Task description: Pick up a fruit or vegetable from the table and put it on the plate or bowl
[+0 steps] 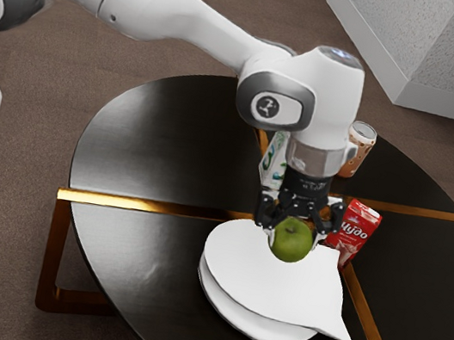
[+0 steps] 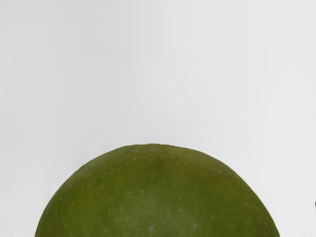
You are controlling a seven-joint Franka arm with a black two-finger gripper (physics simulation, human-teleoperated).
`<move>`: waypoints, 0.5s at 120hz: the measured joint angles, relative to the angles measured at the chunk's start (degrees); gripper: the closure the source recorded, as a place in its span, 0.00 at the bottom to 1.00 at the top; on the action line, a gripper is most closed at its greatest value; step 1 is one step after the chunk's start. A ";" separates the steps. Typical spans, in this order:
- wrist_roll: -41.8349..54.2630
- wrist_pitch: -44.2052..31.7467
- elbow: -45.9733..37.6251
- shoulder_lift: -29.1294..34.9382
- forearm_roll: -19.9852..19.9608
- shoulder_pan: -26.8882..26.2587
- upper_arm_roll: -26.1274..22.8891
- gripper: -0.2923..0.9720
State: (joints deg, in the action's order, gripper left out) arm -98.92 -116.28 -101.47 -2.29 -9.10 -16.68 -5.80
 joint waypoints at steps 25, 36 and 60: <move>-0.30 -0.17 -0.08 0.42 -2.55 -1.06 0.07 0.29; 0.22 -0.23 -0.32 0.68 -2.91 0.23 0.21 0.26; -4.07 7.75 9.57 5.37 0.70 -1.20 5.77 0.24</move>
State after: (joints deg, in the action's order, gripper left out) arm -102.99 -108.53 -91.90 3.08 -8.40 -17.88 -0.03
